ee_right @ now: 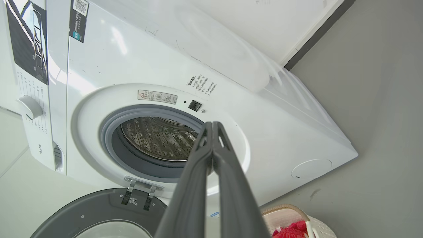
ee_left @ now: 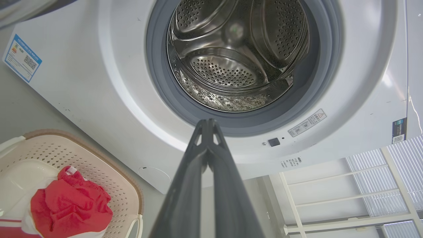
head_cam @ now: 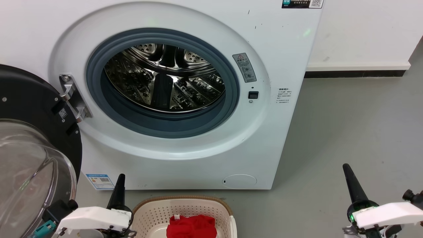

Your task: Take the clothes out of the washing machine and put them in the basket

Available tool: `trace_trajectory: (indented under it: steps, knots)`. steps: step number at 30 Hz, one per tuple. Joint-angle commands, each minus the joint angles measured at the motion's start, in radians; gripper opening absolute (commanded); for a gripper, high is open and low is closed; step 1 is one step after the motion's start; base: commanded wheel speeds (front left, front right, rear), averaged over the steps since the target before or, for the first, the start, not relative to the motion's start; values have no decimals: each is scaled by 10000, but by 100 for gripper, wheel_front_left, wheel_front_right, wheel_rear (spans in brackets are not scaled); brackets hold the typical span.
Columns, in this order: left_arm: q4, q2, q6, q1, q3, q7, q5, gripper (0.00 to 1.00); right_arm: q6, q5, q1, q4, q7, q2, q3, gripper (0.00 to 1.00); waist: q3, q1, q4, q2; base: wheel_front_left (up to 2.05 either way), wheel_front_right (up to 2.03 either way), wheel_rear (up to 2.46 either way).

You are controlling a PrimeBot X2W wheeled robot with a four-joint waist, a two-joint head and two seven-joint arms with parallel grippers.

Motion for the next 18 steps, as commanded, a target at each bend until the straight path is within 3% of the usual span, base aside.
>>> trace_trajectory:
  steps: [1,18]
  knots:
    - [-43,14,-89,-219,66,58,-238,0,2,263,-311,-14,26,-65,-33,0,5,-1,3,0,0,0,0]
    - [112,-47,-357,-470,351,462,-1970,0,2,2056,-634,346,227,-55,-162,0,93,-1,48,0,0,0,0]
